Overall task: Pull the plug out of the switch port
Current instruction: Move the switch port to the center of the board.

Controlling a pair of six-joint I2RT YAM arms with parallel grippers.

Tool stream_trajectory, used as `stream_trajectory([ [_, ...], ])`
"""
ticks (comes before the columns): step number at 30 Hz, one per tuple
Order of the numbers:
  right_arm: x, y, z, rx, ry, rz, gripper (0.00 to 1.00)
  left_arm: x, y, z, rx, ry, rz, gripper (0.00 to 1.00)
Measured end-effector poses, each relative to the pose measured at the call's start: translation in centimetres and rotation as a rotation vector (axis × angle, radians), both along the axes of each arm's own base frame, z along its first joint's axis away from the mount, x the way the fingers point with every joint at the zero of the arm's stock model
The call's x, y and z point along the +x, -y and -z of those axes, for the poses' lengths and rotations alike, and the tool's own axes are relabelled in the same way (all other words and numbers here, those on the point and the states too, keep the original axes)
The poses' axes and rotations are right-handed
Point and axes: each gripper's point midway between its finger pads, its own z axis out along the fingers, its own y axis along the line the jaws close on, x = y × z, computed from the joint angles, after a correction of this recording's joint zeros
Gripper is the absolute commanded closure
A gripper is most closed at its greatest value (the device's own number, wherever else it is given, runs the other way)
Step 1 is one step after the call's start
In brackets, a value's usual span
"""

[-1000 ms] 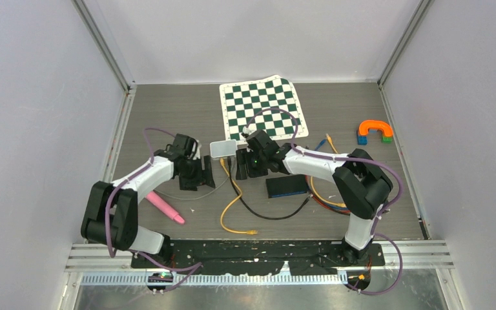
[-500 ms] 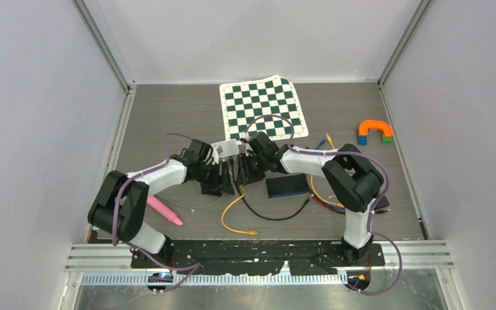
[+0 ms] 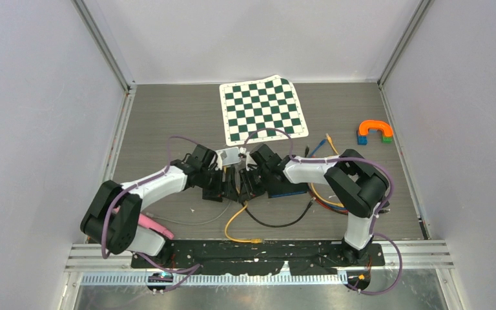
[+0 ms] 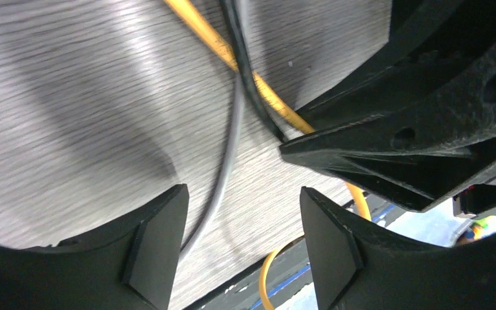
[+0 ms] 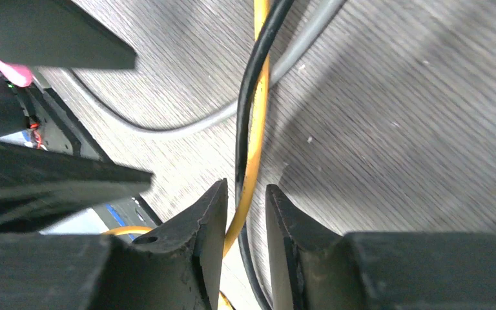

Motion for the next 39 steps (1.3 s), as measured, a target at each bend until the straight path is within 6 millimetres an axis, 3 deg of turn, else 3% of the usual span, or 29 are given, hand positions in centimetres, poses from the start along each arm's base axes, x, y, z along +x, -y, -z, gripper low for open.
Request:
stream_trajectory([
  [5,2.5,1.5,-2.0,-0.045,0.094,0.055,0.48,2.8,-3.4,-1.9,0.077,0.102,-0.088,0.11],
  [9,5.4,2.0,-4.5,-0.032,0.177,0.125,0.46,5.0,-6.0,-2.9,0.128,0.148,-0.150,0.09],
  [12,7.0,2.3,-5.4,-0.026,0.206,0.164,0.45,6.8,-6.8,-3.8,0.141,0.169,-0.171,0.08],
  [18,8.0,2.7,-5.1,-0.031,0.194,0.207,0.44,9.4,-6.7,-3.4,0.142,0.152,-0.175,0.08],
  [26,11.7,1.6,-2.8,0.004,0.119,0.308,0.44,12.4,-5.0,-1.1,0.119,0.089,-0.140,0.10],
  [31,16.3,-1.0,-2.0,0.032,0.122,0.314,0.44,13.6,-4.8,-0.2,0.101,0.082,-0.142,0.13],
  [39,19.1,-4.0,-0.9,0.058,0.115,0.246,0.50,15.7,-4.4,0.7,0.044,0.082,-0.146,0.28],
])
